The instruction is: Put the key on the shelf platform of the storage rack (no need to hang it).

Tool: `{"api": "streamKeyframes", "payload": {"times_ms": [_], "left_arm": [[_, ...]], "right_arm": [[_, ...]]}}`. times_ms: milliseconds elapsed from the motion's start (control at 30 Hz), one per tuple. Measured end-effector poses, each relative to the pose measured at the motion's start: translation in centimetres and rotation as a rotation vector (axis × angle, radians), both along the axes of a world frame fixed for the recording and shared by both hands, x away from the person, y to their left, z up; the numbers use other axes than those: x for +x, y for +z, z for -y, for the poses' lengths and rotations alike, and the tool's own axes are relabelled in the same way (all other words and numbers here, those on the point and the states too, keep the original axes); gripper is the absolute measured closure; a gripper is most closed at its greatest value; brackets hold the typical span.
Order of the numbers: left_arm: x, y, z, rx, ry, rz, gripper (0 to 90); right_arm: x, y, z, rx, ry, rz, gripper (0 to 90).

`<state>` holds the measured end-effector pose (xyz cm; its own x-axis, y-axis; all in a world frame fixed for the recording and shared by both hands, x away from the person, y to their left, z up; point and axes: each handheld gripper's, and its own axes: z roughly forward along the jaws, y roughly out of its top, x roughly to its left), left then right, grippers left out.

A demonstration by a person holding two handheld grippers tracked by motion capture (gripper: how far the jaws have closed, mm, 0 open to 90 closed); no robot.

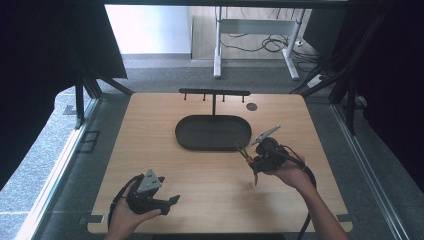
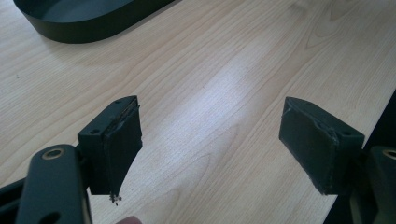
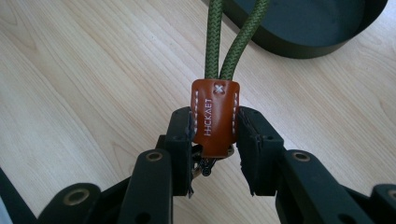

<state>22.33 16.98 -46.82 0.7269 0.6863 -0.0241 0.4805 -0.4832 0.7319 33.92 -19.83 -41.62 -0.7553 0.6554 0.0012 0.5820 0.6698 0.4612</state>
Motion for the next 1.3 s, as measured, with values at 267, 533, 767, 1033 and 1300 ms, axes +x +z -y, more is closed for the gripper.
{"api": "streamKeyframes", "payload": {"times_ms": [267,533,767,1033,1300], "left_arm": [[0.0,0.0,0.0,-0.005,0.002,0.000,21.7],[0.0,0.0,-0.1,-0.005,0.003,-0.002,21.7],[0.0,0.0,0.0,-0.004,0.002,-0.003,21.7],[0.0,0.0,-0.1,-0.005,0.005,-0.003,21.7],[0.0,0.0,0.0,-0.003,0.004,-0.006,21.7]], "right_arm": [[0.6,0.1,-0.6,0.001,0.007,-0.010,67.6],[1.3,0.3,-1.2,0.003,0.008,-0.013,67.6],[1.9,0.6,-1.4,0.008,0.003,-0.002,67.6],[2.8,1.0,-1.6,0.014,-0.010,0.001,67.6],[3.5,1.0,-1.8,0.015,-0.011,-0.002,67.5]]}}
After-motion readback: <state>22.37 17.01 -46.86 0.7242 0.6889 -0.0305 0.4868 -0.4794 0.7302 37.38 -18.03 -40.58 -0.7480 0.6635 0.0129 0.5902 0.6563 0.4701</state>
